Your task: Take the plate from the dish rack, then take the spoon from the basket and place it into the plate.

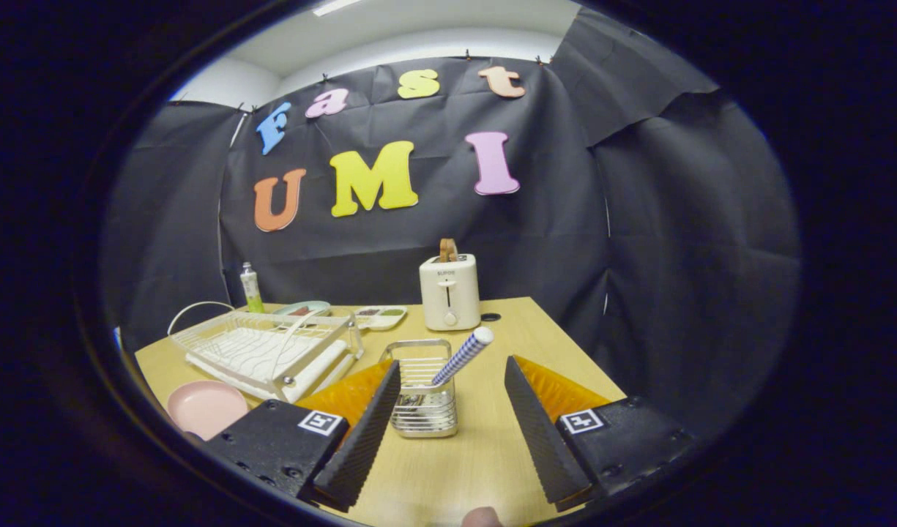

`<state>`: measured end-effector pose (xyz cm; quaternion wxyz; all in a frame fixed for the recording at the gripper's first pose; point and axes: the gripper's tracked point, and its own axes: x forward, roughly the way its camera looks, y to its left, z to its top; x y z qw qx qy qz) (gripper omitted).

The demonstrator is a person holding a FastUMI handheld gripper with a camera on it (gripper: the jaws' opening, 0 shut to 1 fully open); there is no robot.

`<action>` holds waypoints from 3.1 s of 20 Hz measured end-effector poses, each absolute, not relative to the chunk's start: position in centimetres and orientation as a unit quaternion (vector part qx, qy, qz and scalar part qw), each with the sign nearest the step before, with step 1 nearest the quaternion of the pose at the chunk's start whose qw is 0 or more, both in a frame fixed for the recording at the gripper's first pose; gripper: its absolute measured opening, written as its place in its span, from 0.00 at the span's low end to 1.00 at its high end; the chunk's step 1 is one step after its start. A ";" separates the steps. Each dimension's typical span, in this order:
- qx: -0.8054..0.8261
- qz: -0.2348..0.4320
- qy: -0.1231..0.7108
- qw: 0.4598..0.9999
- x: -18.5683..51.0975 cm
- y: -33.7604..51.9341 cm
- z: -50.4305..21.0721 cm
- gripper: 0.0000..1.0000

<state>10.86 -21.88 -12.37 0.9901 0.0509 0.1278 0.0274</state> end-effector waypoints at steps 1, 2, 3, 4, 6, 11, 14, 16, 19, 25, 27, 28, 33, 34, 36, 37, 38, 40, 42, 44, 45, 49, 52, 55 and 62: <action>0.055 0.030 0.130 0.990 11.4 -21.8 -12.4 0.90; 0.059 0.035 0.131 0.989 11.9 -21.7 -12.4 0.87; 0.064 0.037 0.132 0.988 12.4 -21.6 -12.4 0.84; 0.071 0.042 0.135 0.987 12.9 -21.4 -12.4 0.81; 0.085 0.047 0.139 0.986 13.4 -21.1 -12.3 0.71; 0.095 0.047 0.155 0.982 13.8 -20.9 -12.0 0.46; 0.113 0.054 0.167 0.978 14.0 -20.3 -11.7 0.27; 0.128 0.057 0.177 0.974 14.1 -20.0 -11.4 0.23; 0.148 0.063 0.192 0.968 14.2 -19.1 -10.9 0.17; 0.157 0.035 0.202 0.966 14.2 -19.5 -9.4 0.09; 0.143 0.019 0.189 0.971 14.2 -20.1 -7.7 0.09; 0.135 0.015 0.181 0.974 14.0 -20.3 -6.7 0.09; 0.092 0.009 0.127 0.988 11.0 -19.1 0.0 0.09; 0.084 0.013 0.119 0.989 10.2 -18.2 1.0 0.09; 0.076 0.029 0.116 0.990 8.5 -15.8 2.4 0.09; 0.076 0.035 0.116 0.990 7.6 -14.4 2.7 0.09; 0.076 0.043 0.117 0.989 6.9 -12.9 2.9 0.09; 0.075 0.061 0.128 0.987 5.4 -9.6 2.6 0.09; 0.079 0.089 0.142 0.983 4.1 -5.7 1.9 0.09; 0.081 0.118 0.159 0.977 3.1 -2.1 0.9 0.08; 0.082 0.130 0.166 0.974 2.7 -0.6 0.4 0.09; 0.084 0.160 0.202 0.963 1.6 4.5 -3.0 0.09; 0.076 0.167 0.230 0.956 0.9 7.0 -5.8 0.09; 0.080 0.175 0.257 0.947 0.5 9.2 -8.4 0.09; 0.115 0.189 0.283 0.933 0.9 10.9 -10.9 0.09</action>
